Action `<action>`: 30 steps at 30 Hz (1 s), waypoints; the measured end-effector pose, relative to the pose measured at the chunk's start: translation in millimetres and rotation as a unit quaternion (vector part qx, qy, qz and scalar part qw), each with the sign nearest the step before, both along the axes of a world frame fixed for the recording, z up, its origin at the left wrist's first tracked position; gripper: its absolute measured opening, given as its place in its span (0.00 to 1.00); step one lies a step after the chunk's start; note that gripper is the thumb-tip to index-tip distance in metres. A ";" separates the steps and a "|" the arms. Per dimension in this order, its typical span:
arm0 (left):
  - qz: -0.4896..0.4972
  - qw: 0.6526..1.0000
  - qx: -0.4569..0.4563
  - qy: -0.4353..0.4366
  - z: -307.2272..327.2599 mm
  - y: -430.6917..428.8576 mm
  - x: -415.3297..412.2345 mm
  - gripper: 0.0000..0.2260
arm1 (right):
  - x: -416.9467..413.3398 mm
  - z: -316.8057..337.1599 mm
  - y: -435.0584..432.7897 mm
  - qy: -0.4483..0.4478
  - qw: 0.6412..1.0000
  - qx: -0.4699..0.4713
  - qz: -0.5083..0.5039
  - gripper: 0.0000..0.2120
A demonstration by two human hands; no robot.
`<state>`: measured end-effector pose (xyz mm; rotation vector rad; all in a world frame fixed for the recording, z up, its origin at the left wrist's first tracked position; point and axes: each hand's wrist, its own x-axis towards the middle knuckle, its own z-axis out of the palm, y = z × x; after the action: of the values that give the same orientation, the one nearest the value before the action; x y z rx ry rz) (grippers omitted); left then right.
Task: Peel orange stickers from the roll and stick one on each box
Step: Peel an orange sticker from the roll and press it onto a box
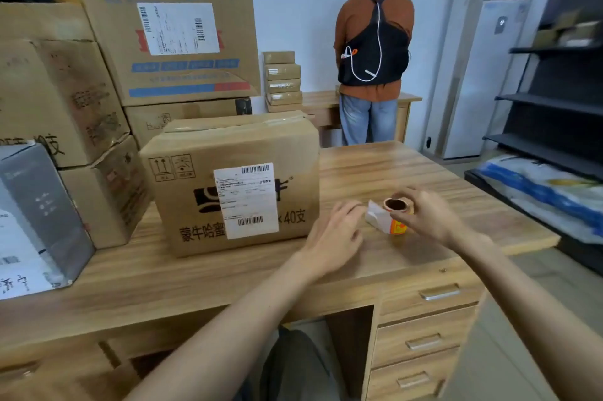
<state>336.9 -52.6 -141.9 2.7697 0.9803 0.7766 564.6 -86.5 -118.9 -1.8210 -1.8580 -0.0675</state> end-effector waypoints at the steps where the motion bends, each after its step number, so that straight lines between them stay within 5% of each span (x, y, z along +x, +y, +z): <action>1: -0.007 1.000 -0.022 0.003 -3.6 3.8 9.4 0.22 | 3.7 -2.4 -1.9 0.001 1.000 0.000 0.005 0.13; 13: -0.058 0.987 -0.098 -0.115 -34.7 15.6 48.6 0.27 | 9.7 -23.0 -16.9 0.033 0.999 -0.014 0.019 0.15; 30: 0.028 0.971 -0.107 -0.214 -36.7 9.1 44.7 0.05 | -11.7 -27.5 -9.6 0.092 0.995 0.032 0.034 0.09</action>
<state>381.7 -43.5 -178.6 2.2657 0.9867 1.1392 552.9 -96.2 -146.5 -1.6611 -1.7655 0.0635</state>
